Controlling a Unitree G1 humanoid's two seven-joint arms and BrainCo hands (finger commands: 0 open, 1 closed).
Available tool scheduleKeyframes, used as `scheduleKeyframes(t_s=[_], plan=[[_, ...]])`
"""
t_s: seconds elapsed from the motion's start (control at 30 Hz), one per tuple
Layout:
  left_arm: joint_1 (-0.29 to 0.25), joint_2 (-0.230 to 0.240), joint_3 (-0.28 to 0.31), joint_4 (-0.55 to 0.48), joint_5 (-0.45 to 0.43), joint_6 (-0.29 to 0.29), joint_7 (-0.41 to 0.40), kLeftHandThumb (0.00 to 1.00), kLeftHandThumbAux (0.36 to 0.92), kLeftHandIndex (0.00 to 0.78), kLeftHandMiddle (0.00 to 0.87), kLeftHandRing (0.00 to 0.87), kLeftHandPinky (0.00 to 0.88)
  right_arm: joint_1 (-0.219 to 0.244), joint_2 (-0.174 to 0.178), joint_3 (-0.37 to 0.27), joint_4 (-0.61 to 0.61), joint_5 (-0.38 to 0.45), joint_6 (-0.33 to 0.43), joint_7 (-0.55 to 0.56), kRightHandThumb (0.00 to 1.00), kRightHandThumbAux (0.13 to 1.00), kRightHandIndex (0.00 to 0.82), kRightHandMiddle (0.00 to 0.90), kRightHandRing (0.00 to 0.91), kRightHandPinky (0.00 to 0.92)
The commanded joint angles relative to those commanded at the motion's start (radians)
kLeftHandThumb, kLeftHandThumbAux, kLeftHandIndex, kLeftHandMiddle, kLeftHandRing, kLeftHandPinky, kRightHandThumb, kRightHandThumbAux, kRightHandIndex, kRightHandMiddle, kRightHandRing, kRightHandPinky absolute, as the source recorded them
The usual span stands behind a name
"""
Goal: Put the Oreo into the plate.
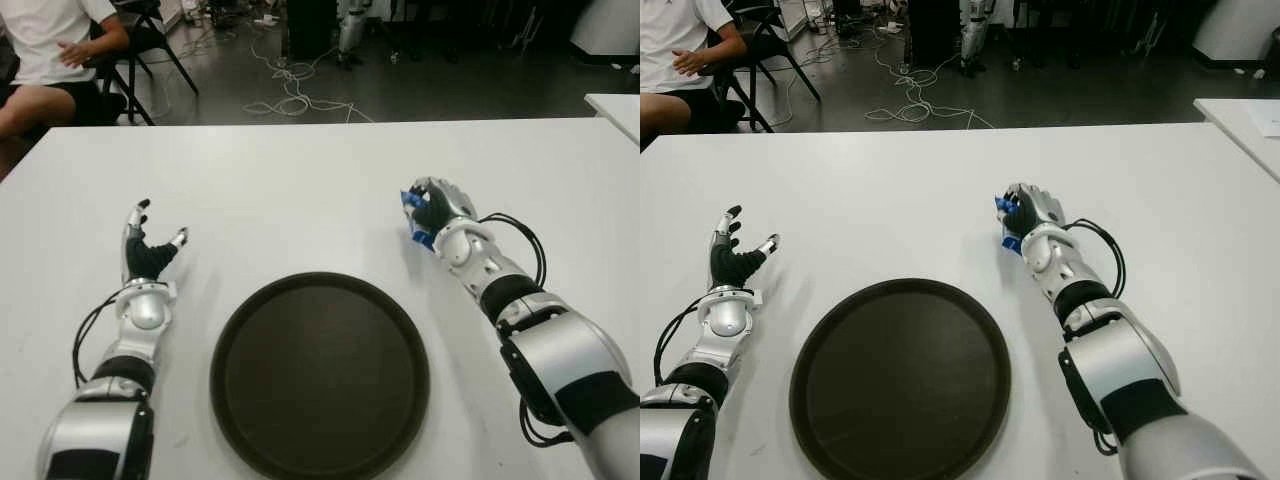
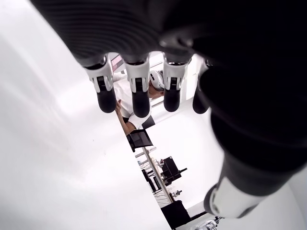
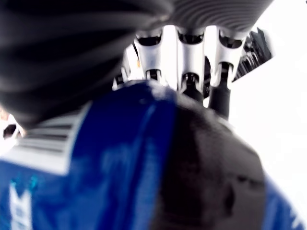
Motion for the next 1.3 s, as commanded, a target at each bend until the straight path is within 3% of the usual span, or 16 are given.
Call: scheduleKeyframes(t_s=[0.3, 0.4, 0.43, 0.5, 0.63, 0.83, 1.03, 1.3], plan=[[0.001, -0.001, -0.001, -0.002, 0.001, -0.007, -0.001, 0.0, 0.78, 0.059, 0.085, 0.071, 0.072, 0.054, 0.009, -0.036, -0.139, 0.042, -0.039, 0.003, 0.675, 0.73, 0.426, 0.398, 0.301, 0.138], [0.0, 0.0, 0.0, 0.002, -0.001, -0.007, -0.006, 0.0, 0.778, 0.062, 0.091, 0.078, 0.079, 0.064, 0.012, -0.056, -0.161, 0.073, -0.065, 0.033, 0.678, 0.73, 0.427, 0.479, 0.384, 0.29], [0.0, 0.001, 0.0, 0.002, -0.001, -0.007, -0.006, 0.0, 0.779, 0.062, 0.09, 0.08, 0.08, 0.068, 0.012, -0.061, -0.168, 0.081, -0.073, 0.041, 0.681, 0.729, 0.428, 0.533, 0.46, 0.402], [0.001, 0.002, -0.001, 0.002, 0.0, -0.007, -0.006, 0.0, 0.781, 0.06, 0.087, 0.078, 0.074, 0.079, 0.012, -0.068, -0.19, 0.093, -0.084, 0.053, 0.684, 0.728, 0.429, 0.599, 0.558, 0.537], [0.001, -0.001, 0.002, 0.001, -0.004, -0.009, -0.012, 0.0, 0.789, 0.055, 0.081, 0.068, 0.058, 0.103, 0.015, -0.077, -0.238, 0.115, -0.094, 0.086, 0.69, 0.726, 0.432, 0.699, 0.698, 0.708], [0.0, -0.002, 0.005, 0.001, -0.009, -0.011, -0.018, 0.0, 0.793, 0.054, 0.083, 0.066, 0.053, 0.154, 0.026, -0.09, -0.331, 0.153, -0.105, 0.145, 0.694, 0.725, 0.437, 0.77, 0.782, 0.782], [0.0, -0.002, 0.006, 0.001, -0.009, -0.015, -0.018, 0.0, 0.784, 0.059, 0.09, 0.073, 0.064, 0.193, 0.035, -0.1, -0.419, 0.19, -0.106, 0.217, 0.695, 0.723, 0.439, 0.804, 0.815, 0.808], [0.0, -0.002, 0.005, 0.002, -0.007, -0.01, -0.017, 0.0, 0.782, 0.052, 0.078, 0.067, 0.065, 0.249, 0.045, -0.109, -0.498, 0.243, -0.169, 0.311, 0.693, 0.721, 0.441, 0.816, 0.829, 0.814]])
